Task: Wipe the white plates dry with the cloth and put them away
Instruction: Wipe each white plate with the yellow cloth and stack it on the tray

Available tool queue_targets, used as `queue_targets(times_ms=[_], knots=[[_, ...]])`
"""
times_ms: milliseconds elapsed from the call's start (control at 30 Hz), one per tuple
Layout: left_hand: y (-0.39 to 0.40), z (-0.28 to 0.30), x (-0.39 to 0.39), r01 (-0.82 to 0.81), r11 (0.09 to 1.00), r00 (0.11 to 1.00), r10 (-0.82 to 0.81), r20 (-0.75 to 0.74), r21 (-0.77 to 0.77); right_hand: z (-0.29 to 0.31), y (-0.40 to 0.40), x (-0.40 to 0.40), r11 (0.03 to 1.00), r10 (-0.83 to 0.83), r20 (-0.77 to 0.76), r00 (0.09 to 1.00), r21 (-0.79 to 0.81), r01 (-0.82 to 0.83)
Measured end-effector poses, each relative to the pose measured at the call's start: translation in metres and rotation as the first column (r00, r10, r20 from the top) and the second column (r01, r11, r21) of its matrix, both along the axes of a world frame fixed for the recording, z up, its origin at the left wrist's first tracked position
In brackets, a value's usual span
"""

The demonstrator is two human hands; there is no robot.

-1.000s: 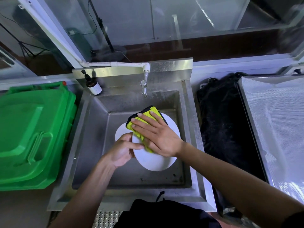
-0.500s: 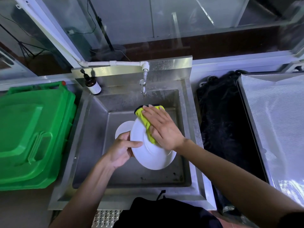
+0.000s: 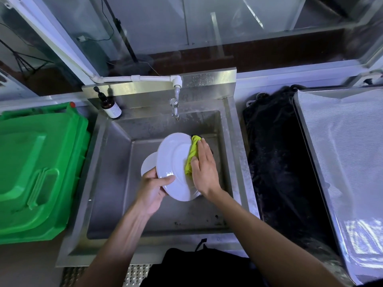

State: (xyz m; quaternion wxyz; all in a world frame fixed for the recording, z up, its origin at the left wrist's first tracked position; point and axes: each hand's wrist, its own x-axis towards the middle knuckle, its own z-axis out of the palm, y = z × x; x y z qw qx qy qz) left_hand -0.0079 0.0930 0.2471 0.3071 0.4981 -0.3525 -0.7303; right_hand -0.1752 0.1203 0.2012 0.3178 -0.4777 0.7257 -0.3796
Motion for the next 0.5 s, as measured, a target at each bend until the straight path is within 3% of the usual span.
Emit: queue_targets(times_ms=[500], knots=[[-0.018,0.004,0.008,-0.035,0.999,0.999,0.035,-0.023,0.0,0.023,0.005,0.046,0.994,0.074,0.004,0.997,-0.076,-0.074]])
